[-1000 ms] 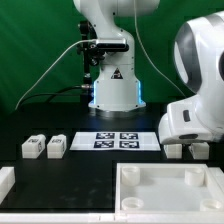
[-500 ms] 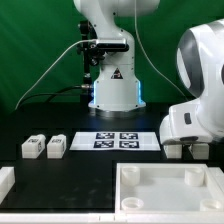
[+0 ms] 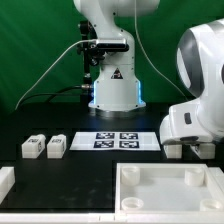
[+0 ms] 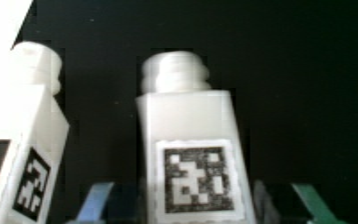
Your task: Assemble one leg
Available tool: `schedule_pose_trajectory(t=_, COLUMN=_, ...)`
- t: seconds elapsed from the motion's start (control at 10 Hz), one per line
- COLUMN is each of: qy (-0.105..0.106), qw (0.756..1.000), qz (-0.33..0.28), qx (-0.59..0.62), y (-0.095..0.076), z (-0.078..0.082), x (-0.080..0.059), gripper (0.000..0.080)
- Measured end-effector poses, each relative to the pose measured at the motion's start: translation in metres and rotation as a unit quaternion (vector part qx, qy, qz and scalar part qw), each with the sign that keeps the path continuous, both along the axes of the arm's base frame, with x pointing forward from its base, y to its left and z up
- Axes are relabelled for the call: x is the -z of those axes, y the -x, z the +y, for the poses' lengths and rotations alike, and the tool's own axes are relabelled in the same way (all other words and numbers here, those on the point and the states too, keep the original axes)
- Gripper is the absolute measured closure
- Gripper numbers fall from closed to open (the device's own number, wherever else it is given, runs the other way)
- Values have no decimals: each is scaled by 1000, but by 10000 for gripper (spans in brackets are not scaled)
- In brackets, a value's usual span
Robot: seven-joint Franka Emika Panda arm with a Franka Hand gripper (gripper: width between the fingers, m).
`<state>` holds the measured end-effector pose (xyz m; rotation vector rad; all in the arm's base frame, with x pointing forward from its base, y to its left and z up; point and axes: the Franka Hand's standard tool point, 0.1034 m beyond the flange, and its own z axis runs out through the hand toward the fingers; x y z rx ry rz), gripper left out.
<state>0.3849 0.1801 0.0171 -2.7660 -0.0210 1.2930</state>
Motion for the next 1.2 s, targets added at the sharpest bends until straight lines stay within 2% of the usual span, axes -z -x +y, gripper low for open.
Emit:
schedule_pose_trajectory(t=0.7, qy=-2, qw=1000, qz=-1, qx=-1, y=-2, z=-2, x=-1, gripper=511)
schedule_pose_trajectory(t=0.8, qy=-20, qw=1000, qz=-7, qx=-15, y=-17, z=-10, x=-17, gripper=511)
schedule_pose_trajectory(t=1.0, qy=-40, qw=998, qz=-41, qx=-20, y=-50, z=-25, x=-54, gripper=509)
schedule_pose_trajectory(t=1.2, qy=-41, qw=992, qz=-121, qx=-15, y=-83, z=-38, x=-94, gripper=509)
